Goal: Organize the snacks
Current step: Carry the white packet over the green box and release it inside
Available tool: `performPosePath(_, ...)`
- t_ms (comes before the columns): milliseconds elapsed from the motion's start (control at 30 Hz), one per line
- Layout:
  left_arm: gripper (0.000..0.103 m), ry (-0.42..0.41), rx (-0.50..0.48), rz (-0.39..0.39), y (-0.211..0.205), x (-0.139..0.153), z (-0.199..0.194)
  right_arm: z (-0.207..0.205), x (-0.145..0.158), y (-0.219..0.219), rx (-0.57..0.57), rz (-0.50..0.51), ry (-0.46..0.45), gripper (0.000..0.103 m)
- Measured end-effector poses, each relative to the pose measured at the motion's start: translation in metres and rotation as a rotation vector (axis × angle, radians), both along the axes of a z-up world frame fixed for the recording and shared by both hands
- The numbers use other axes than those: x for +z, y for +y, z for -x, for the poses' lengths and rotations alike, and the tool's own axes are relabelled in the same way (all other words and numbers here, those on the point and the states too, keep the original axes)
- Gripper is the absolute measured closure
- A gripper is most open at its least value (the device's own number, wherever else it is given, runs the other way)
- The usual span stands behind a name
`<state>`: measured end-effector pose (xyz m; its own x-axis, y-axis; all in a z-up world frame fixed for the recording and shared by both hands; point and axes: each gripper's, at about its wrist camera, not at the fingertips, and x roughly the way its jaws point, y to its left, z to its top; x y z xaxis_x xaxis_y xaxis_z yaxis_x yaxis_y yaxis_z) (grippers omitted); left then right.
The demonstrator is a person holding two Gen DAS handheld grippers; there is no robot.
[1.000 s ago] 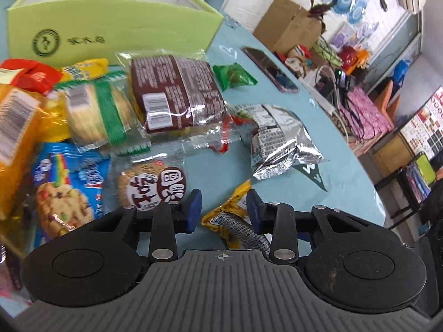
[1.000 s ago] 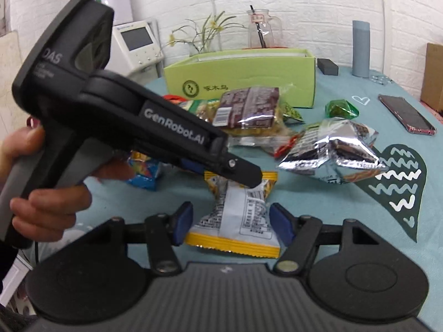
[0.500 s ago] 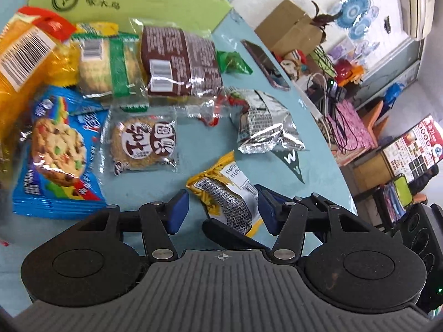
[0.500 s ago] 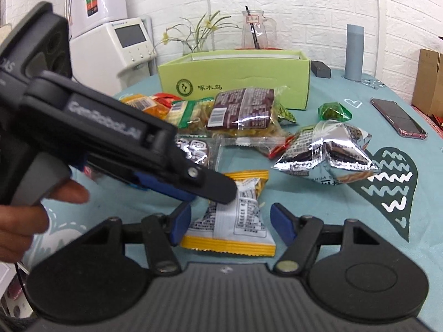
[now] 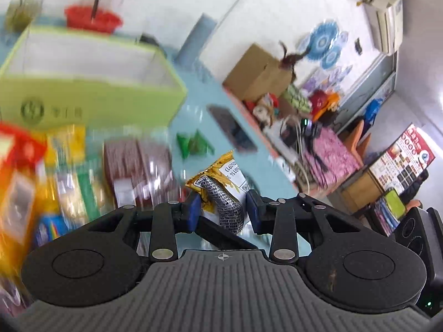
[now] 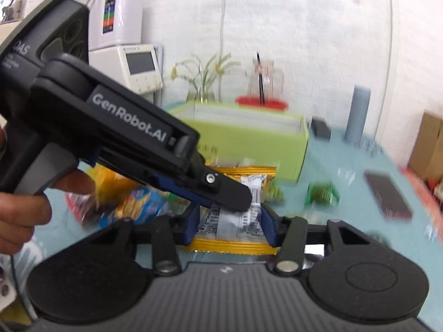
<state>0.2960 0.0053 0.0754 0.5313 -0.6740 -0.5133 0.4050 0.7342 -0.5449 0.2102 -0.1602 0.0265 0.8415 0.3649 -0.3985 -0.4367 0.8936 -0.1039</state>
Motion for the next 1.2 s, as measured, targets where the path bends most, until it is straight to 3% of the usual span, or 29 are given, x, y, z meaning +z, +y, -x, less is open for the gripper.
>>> performPosePath(100, 0.089, -0.065, 0.032, -0.005, 0.002, 0.027, -0.038, -0.039, 0.025, 0.008, 0.040, 0.035, -0.067, 0.050)
performPosePath(267, 0.089, -0.100, 0.105, -0.017, 0.005, 0.053, -0.114, -0.124, 0.056, 0.015, 0.069, 0.034, -0.072, 0.050)
performPosePath(500, 0.089, -0.021, 0.160, -0.102, -0.007, 0.013, -0.201, -0.214, 0.023, 0.032, 0.052, 0.098, 0.011, 0.050)
performPosePath(633, 0.088, 0.035, 0.159, -0.096, -0.004, -0.014, -0.225, -0.242, -0.001, 0.024, 0.063, 0.057, 0.081, 0.047)
performPosePath(667, 0.084, 0.048, 0.161, -0.091, -0.001, -0.017, -0.228, -0.244, -0.002, 0.021, 0.064, 0.043, 0.087, 0.046)
performPosePath(700, 0.076, 0.054, 0.168, -0.082, 0.004, -0.016, -0.228, -0.243, -0.001, 0.017, 0.062, 0.030, 0.082, 0.044)
performPosePath(867, 0.070, -0.020, 0.191, -0.059, 0.015, 0.008, -0.197, -0.204, 0.025, -0.011, 0.028, 0.000, -0.020, 0.033)
performPosePath(1000, 0.059, -0.085, 0.133, -0.062, 0.004, 0.025, -0.147, -0.161, 0.034, -0.044, -0.023, -0.015, -0.070, 0.009)
performPosePath(1100, 0.059, -0.086, 0.054, -0.054, -0.013, 0.017, -0.112, -0.123, 0.020, -0.067, -0.083, -0.030, -0.052, 0.010)
performPosePath(1200, 0.059, -0.029, -0.034, -0.050, -0.036, -0.005, -0.088, -0.089, 0.000, -0.087, -0.149, -0.060, 0.012, 0.010)
